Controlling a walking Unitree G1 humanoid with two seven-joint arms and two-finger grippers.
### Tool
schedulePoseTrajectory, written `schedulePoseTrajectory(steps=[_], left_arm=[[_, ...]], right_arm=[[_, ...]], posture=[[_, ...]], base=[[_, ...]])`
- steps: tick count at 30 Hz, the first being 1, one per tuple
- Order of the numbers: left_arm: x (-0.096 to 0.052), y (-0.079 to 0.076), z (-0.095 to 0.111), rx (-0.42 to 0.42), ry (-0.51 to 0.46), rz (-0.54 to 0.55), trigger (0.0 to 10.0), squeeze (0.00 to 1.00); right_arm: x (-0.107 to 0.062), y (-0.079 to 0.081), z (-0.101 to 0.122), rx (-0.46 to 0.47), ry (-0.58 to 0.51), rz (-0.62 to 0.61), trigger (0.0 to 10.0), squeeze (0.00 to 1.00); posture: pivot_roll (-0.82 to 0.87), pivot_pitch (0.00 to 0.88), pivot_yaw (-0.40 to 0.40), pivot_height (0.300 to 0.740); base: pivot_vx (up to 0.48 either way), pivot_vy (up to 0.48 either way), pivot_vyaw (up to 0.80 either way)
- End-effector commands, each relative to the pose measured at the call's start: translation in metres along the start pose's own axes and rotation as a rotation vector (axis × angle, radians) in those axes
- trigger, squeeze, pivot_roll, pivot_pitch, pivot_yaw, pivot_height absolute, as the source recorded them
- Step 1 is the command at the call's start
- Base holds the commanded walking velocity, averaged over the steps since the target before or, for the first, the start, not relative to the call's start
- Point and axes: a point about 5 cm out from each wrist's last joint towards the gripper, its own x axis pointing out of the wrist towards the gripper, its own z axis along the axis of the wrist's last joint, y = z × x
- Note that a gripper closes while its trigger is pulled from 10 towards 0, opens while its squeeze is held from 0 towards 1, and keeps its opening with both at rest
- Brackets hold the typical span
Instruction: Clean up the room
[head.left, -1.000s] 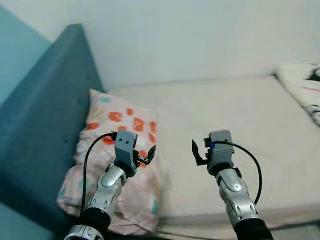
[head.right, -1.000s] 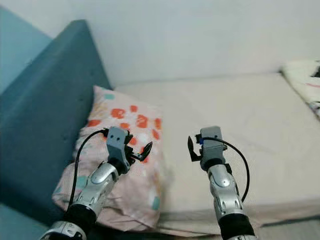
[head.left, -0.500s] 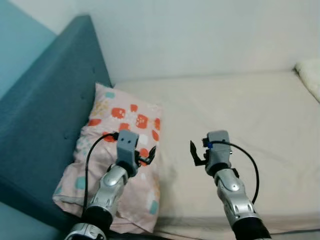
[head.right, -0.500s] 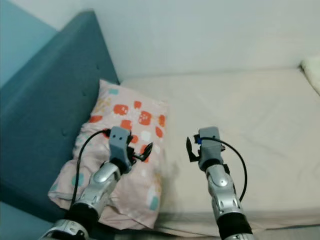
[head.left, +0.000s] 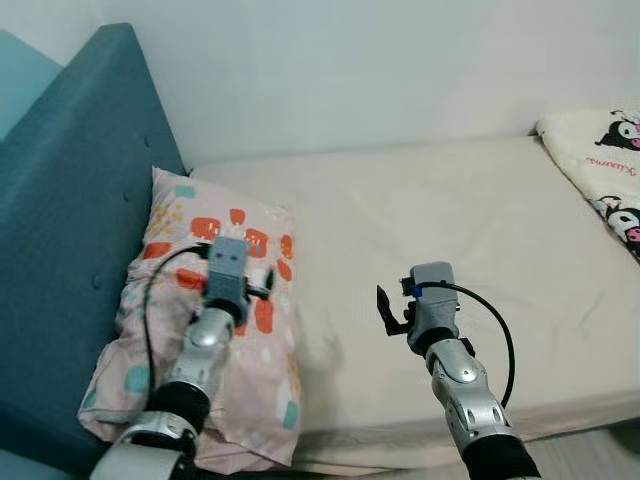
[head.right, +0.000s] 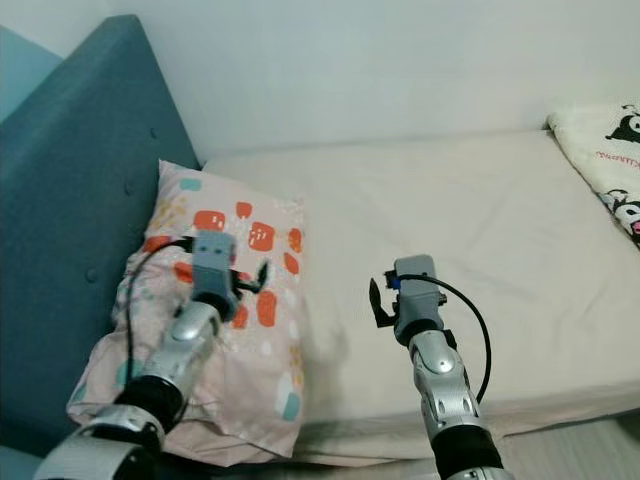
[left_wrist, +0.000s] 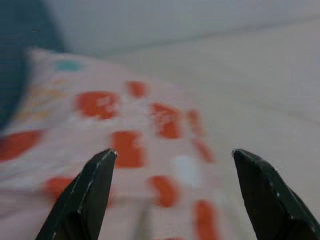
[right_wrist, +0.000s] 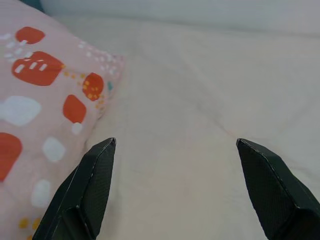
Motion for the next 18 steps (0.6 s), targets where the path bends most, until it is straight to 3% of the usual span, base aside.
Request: schedulePoseTrajectory(steps=[1,4,10,18], left_arm=[[-0.002,0.006,-0.005,0.026,0.015,0.034,10.0,0.00],[0.000,0.017,-0.005,0.060,0.030,0.110,10.0,0.00],[0.000,0.021,-0.006,0.067,0.040,0.137,10.0,0.00],[-0.002,0.019,-0.016,-0.008,0.099,0.189,10.0,0.00]], right_arm=[[-0.003,0.001,-0.005,0.020,0.017,0.005,10.0,0.00],[-0.004,0.001,-0.005,0.018,0.017,0.009,10.0,0.00],[-0.005,0.001,-0.005,0.016,0.017,0.010,10.0,0.00],[-0.008,0.002,-0.004,0.011,0.018,0.017,10.0,0.00]], posture=[[-0.20,0.149,0.020,0.700],[-0.21,0.143,0.020,0.690],[-0.21,0.143,0.019,0.685],[-0.22,0.160,0.019,0.660]], base=[[0.000,0.000,0.00],[0.000,0.000,0.00],[0.000,0.000,0.00],[0.000,0.000,0.00]])
